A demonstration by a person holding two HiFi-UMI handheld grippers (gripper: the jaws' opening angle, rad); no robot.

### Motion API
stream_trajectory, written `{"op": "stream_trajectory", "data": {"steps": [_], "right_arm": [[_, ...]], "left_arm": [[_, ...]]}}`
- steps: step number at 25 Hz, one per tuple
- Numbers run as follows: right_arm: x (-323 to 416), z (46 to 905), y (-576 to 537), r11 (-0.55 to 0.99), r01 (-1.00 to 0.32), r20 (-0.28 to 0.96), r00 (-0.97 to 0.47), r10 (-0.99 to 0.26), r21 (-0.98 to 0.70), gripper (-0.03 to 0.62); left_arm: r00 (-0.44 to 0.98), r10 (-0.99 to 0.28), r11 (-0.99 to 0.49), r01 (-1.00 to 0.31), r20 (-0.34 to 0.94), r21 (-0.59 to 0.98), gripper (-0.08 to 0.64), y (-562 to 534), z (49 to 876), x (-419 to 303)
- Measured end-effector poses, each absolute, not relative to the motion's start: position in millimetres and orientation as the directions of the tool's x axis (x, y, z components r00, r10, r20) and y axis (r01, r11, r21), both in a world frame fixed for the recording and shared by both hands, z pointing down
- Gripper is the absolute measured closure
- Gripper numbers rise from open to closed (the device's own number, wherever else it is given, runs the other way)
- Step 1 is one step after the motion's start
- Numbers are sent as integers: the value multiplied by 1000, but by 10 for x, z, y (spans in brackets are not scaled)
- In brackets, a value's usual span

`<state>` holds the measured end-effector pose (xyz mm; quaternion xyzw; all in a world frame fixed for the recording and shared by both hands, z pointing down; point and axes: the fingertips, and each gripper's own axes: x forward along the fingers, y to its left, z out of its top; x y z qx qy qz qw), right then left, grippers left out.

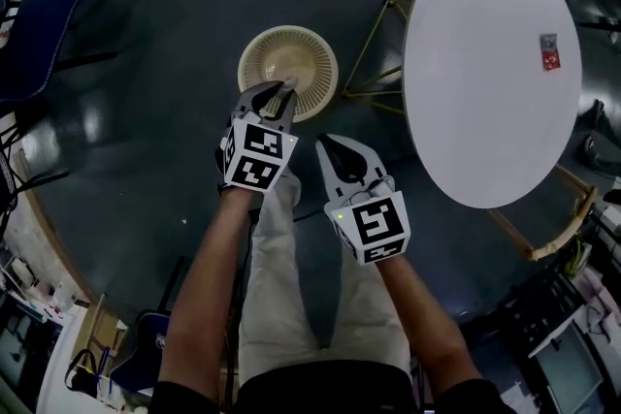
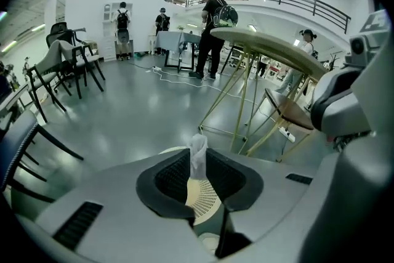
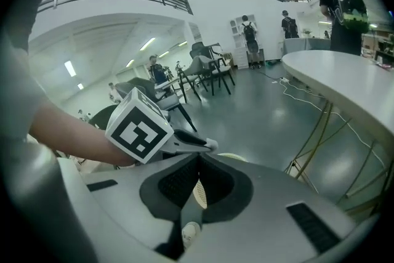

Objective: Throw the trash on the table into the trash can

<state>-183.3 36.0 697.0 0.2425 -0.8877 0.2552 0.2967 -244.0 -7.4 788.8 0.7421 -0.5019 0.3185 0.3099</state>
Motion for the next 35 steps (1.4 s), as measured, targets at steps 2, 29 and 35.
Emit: {"op": "stream_trajectory", "data": {"steps": [2,29,35], "right_arm": [[-1819,7113,320,751,-589,659,-696,-284,-299,575],[-1987,7906,350,695,-627,694,-673,-256,-352,575],[-2000,7698,267,706,-622,682,-679,-271,-338,575]], "left_arm": [[295,-535,-306,-941,792,144,471,-76,8083,-2442],[322,-467,-319,-930,823,183,301,-47,9131,-2642],[325,-475,-316,-930,818,186,302,-85,8931,-2683]]}}
